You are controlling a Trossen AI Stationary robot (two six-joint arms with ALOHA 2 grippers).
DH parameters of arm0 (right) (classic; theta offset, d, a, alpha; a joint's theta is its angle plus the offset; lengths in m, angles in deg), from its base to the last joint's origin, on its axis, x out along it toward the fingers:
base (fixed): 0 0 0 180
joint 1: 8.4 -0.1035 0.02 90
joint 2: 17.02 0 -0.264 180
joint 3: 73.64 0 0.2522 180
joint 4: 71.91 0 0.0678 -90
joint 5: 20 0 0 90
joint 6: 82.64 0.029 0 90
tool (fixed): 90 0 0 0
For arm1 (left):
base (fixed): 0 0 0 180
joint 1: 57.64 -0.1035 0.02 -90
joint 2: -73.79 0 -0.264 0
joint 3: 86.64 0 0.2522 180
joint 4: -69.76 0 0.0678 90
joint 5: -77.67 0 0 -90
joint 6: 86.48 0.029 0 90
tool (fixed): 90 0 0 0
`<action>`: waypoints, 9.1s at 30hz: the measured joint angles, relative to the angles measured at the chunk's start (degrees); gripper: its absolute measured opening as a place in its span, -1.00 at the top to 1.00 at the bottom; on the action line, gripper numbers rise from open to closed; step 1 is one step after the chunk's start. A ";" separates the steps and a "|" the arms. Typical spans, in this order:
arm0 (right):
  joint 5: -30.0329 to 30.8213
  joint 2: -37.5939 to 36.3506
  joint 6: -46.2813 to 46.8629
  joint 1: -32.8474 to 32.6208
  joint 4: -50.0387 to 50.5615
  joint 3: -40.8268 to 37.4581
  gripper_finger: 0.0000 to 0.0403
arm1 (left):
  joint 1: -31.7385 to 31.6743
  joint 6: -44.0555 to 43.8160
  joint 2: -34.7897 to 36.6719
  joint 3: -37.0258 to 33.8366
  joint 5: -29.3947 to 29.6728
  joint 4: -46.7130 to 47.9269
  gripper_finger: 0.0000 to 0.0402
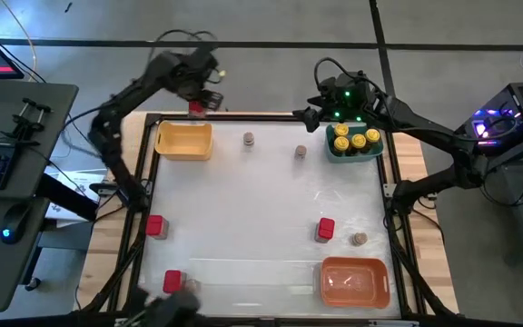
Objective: Sort spices by type
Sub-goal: Put the top red seasoning can into the yellow bin, then put the right red seasoning can into the yellow bin
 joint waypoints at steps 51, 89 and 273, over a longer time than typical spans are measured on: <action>0.33 0.02 2.71 0.00 2.40 0.00 -0.88 | -12.99 -7.86 5.37 -35.92 -2.04 -11.62 -0.22; -7.76 0.04 1.19 0.00 4.19 0.00 -0.88 | 24.10 -8.37 34.82 -35.88 -4.43 -31.48 -0.23; -13.51 1.36 -13.28 -15.87 1.35 -31.80 1.00 | 63.54 -93.92 1.49 -30.31 5.55 -18.48 -0.22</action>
